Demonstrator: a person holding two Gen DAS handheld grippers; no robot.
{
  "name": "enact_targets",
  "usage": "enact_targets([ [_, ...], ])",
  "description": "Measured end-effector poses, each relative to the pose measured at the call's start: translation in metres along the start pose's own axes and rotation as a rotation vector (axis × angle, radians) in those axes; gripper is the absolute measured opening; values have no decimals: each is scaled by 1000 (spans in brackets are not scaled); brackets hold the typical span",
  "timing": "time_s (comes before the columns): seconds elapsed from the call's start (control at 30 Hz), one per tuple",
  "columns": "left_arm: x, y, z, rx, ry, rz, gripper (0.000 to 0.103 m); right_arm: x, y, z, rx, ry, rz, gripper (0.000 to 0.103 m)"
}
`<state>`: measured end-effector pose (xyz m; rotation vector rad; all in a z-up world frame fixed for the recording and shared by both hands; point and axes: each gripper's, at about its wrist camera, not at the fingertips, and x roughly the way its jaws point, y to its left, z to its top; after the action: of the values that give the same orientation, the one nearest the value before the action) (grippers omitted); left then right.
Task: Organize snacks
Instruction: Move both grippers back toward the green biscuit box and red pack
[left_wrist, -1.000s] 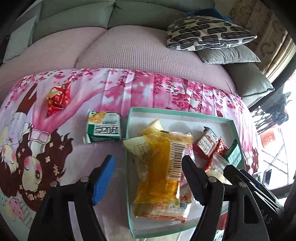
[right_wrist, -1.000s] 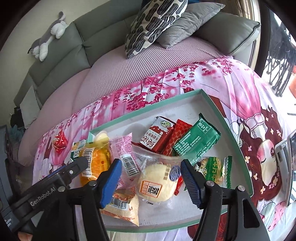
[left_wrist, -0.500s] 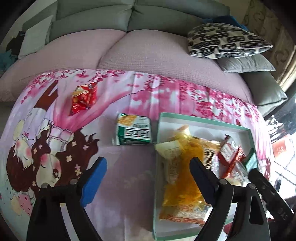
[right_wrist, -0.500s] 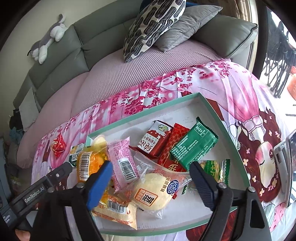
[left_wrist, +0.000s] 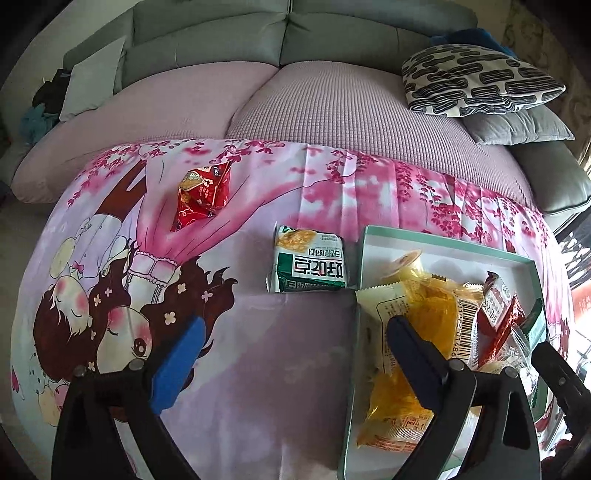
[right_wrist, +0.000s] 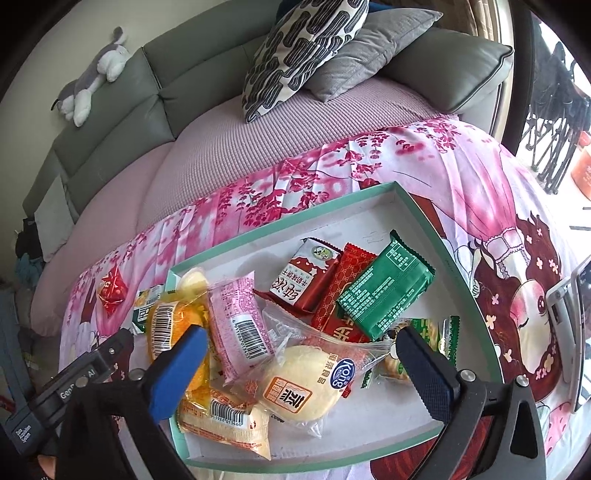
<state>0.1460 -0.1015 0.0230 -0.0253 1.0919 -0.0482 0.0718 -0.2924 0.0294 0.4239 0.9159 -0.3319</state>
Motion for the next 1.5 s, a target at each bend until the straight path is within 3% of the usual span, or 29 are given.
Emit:
enact_targets([
  [0.17,-4,3,2,0,-6,-5,98,-4,5,0,-17,-11,3,103],
  [0.37,-10,18,7,35,-23,53,98,-10,18,-1,-51,-29,14,103],
  [0.8,-16,87,16,-89,-34,89,98,-4,68,-15,-154,2,40,103],
  [1.23,-3,140,34,-197,-7,57,98,8,116,-15,-223,25,47,103],
  [1.4,14,148,56,-163,28,33,98,13,147,5,-249,20,100,102],
  [1.5,19,155,67,-169,37,4,98,21,170,17,-273,25,146,95],
])
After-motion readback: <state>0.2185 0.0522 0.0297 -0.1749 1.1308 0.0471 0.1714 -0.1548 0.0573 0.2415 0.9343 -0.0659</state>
